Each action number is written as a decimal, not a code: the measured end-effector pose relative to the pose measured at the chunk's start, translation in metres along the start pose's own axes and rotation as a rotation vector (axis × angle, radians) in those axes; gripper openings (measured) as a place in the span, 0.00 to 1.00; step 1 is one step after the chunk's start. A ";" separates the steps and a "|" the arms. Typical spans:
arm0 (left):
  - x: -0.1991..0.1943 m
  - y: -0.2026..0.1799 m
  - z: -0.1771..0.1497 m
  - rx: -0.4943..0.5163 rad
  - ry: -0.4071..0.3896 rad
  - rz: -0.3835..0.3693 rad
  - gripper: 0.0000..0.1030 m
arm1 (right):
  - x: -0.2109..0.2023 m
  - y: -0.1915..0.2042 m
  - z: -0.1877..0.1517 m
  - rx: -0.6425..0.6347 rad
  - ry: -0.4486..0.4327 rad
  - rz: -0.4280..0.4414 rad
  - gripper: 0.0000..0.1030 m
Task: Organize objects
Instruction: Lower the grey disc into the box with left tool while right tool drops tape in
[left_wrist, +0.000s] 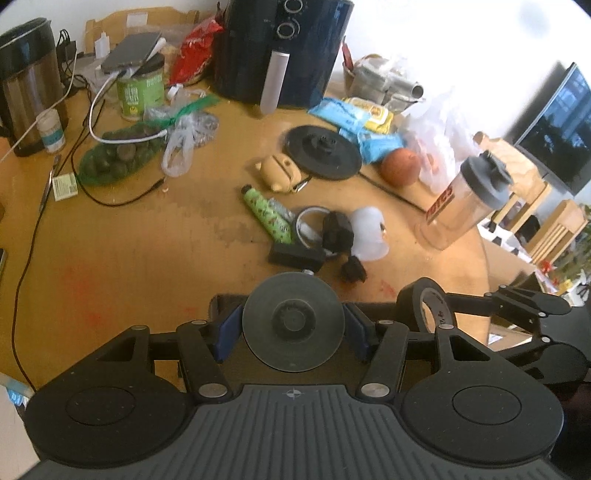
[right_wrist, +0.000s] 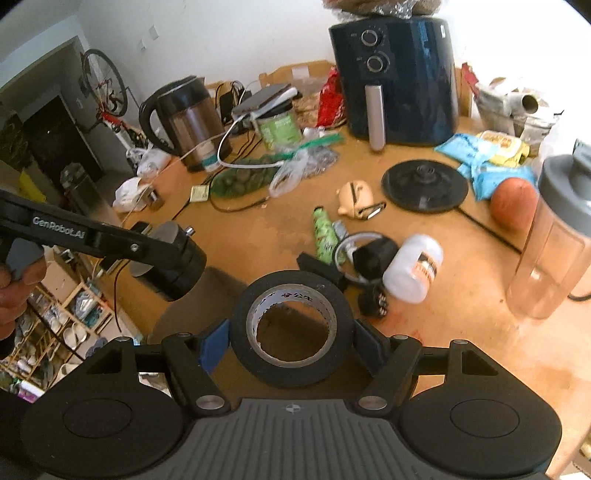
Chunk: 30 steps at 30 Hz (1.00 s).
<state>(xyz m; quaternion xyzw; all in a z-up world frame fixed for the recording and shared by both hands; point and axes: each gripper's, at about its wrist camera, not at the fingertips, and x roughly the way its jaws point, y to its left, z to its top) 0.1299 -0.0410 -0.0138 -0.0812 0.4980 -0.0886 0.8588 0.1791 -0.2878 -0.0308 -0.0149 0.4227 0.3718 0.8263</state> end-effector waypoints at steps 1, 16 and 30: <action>0.002 0.000 -0.002 0.000 0.005 0.003 0.56 | 0.001 0.000 -0.002 0.000 0.005 0.007 0.73; 0.041 0.002 -0.012 -0.002 0.091 0.054 0.56 | 0.037 0.009 -0.019 -0.061 0.128 0.015 0.73; 0.060 0.007 -0.015 -0.020 0.117 0.130 0.56 | 0.048 0.015 -0.013 -0.128 0.102 -0.096 1.00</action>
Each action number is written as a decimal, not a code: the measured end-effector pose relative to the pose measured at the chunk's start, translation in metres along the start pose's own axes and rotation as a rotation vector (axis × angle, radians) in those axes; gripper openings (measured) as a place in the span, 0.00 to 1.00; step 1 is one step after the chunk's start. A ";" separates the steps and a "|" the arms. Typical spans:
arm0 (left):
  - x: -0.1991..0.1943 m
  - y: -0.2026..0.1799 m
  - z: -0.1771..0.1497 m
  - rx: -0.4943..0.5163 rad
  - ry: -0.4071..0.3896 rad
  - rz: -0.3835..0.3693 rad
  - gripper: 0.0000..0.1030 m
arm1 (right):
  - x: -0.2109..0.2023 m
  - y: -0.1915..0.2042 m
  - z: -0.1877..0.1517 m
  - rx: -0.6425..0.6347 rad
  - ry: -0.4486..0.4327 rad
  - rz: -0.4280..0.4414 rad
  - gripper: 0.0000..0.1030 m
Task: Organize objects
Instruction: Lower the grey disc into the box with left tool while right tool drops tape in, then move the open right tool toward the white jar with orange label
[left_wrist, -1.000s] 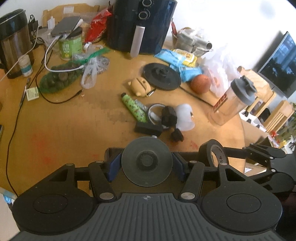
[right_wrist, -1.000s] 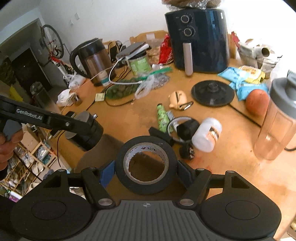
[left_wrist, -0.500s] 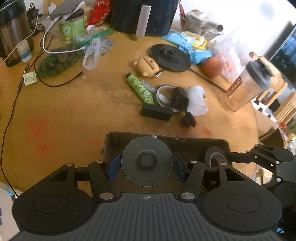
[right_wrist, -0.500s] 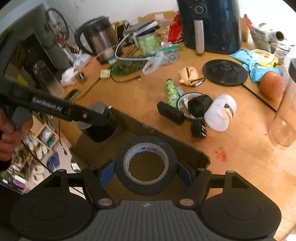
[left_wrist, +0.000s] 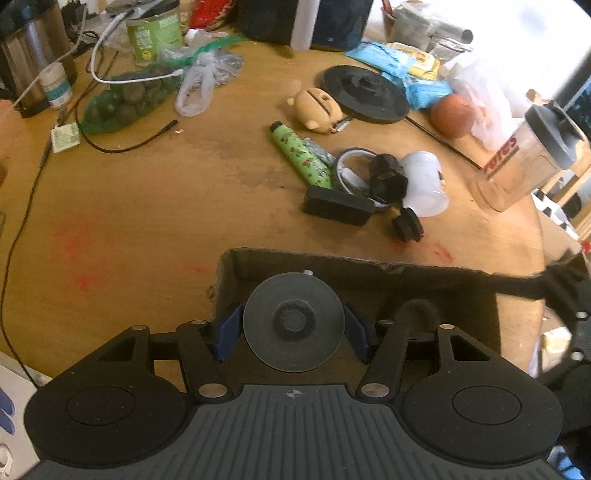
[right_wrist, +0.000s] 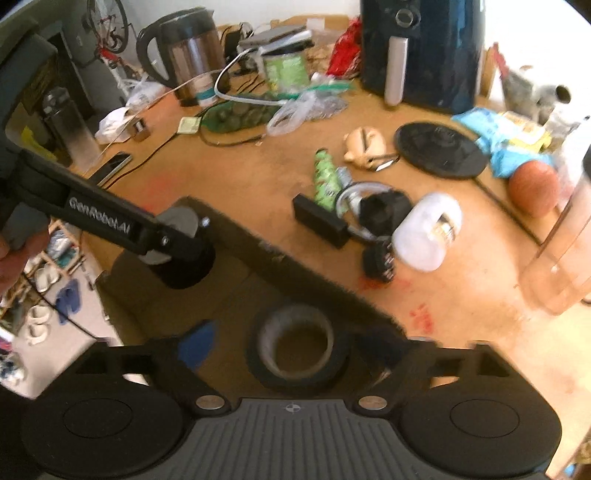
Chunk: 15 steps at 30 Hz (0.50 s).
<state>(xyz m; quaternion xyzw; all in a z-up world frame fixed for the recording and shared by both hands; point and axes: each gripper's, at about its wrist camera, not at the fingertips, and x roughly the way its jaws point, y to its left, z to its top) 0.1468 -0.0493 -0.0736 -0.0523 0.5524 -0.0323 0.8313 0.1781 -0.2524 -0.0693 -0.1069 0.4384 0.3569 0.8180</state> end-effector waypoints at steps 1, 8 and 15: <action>-0.002 0.000 0.001 0.001 -0.018 0.005 0.56 | -0.003 -0.001 0.001 0.002 -0.005 0.009 1.00; -0.013 0.000 0.004 -0.006 -0.060 0.000 0.57 | -0.019 0.000 0.008 0.023 -0.034 0.019 1.00; -0.027 0.006 0.008 -0.021 -0.107 0.016 0.57 | -0.035 -0.010 0.010 0.058 -0.066 -0.028 1.00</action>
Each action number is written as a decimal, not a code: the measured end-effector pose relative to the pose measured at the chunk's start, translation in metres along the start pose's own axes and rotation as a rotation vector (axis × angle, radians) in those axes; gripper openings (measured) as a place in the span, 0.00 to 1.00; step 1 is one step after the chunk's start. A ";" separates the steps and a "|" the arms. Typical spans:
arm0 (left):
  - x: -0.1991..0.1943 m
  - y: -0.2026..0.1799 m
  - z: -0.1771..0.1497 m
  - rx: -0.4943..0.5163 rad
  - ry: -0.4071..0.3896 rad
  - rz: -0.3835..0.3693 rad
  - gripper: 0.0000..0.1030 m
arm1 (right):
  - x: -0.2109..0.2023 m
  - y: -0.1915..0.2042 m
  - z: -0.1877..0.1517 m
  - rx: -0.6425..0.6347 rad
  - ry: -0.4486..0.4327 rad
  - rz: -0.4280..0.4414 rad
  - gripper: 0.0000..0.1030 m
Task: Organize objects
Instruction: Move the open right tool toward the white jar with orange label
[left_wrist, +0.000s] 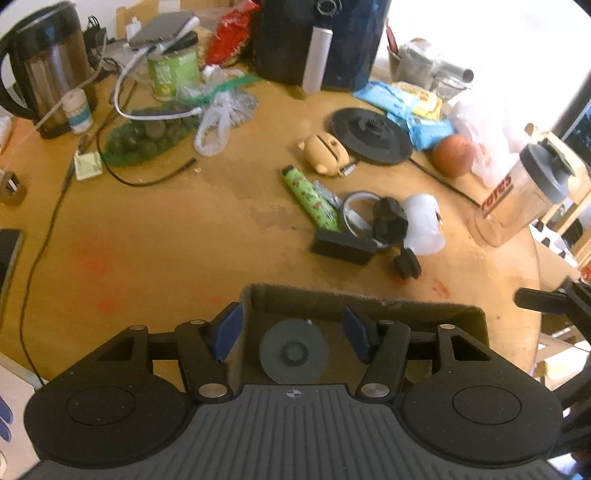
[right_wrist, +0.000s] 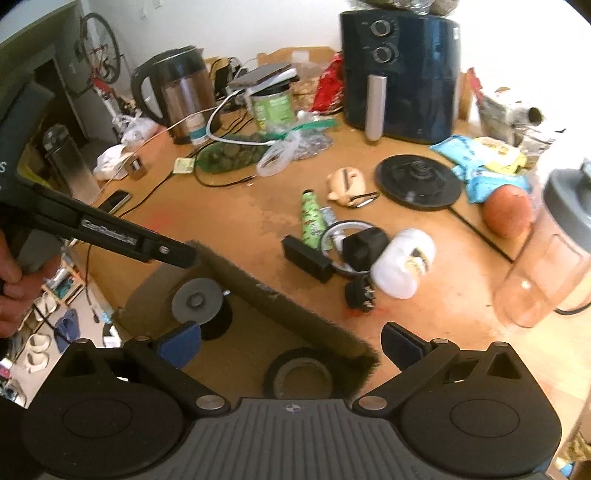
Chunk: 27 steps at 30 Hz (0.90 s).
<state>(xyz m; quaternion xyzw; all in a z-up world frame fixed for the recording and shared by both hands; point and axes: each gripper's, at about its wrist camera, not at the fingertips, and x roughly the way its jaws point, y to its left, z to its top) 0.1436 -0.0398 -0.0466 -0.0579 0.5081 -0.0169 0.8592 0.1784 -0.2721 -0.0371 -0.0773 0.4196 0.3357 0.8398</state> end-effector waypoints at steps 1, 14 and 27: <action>-0.002 0.002 0.002 0.005 -0.011 0.018 0.57 | -0.002 -0.003 0.000 0.010 -0.003 -0.007 1.00; -0.008 0.037 0.006 -0.056 -0.036 0.106 0.57 | -0.017 -0.036 -0.003 0.162 -0.033 -0.086 1.00; 0.022 0.058 0.007 -0.085 0.020 0.128 0.57 | -0.020 -0.047 0.000 0.211 -0.051 -0.114 1.00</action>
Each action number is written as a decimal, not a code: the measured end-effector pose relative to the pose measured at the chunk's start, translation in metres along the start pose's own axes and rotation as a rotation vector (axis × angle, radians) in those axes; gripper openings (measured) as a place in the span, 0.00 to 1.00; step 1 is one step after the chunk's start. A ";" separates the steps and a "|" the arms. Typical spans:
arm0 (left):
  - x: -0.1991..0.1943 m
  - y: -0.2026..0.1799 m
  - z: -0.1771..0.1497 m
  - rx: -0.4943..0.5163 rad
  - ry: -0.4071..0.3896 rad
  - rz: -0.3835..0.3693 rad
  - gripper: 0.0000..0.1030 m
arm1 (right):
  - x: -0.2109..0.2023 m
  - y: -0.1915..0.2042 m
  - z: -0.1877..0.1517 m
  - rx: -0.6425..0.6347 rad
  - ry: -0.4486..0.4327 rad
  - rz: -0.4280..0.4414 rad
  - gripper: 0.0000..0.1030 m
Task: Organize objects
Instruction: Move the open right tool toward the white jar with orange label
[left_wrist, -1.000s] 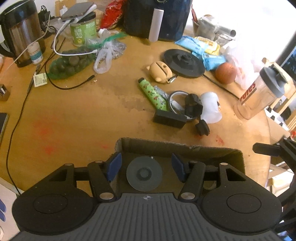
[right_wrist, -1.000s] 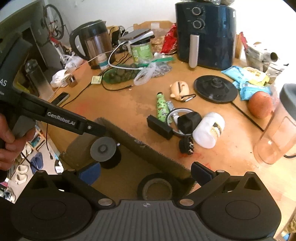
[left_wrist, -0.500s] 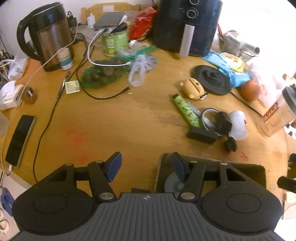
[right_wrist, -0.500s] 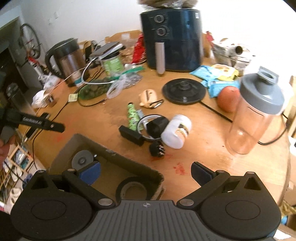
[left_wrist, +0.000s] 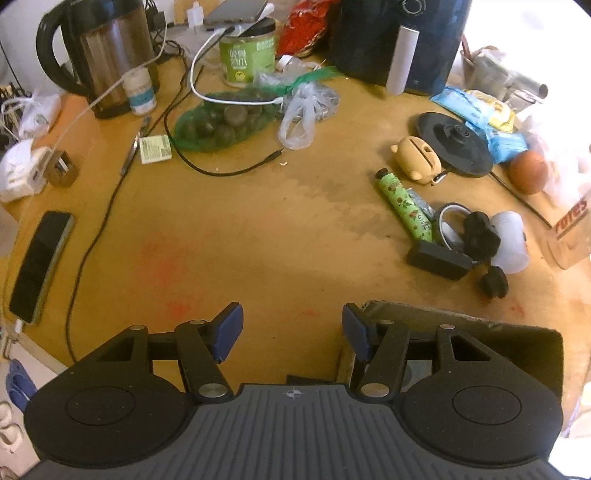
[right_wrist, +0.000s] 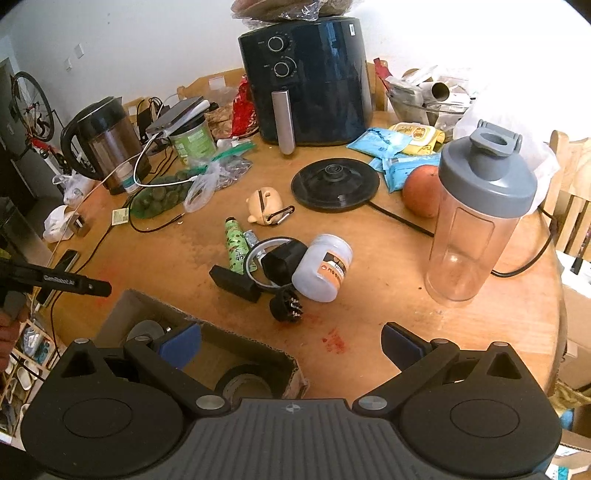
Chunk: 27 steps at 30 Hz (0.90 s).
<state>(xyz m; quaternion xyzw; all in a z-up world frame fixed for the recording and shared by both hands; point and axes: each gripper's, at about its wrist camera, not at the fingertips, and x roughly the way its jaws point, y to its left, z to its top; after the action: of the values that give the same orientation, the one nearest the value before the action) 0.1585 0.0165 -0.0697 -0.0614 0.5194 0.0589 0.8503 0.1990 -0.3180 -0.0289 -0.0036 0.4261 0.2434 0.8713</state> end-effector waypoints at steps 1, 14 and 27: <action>0.001 0.001 0.002 -0.007 -0.008 -0.016 0.57 | 0.000 0.000 0.000 0.002 0.002 -0.001 1.00; 0.030 -0.017 0.026 0.023 0.012 -0.128 0.57 | 0.001 -0.005 -0.005 0.026 0.036 -0.042 1.00; 0.039 -0.013 0.018 0.052 0.103 -0.142 0.57 | 0.014 -0.013 -0.001 0.081 0.059 -0.083 1.00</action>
<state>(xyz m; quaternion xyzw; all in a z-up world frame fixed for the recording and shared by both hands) 0.1940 0.0085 -0.0953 -0.0787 0.5581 -0.0181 0.8258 0.2117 -0.3238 -0.0425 0.0069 0.4607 0.1892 0.8671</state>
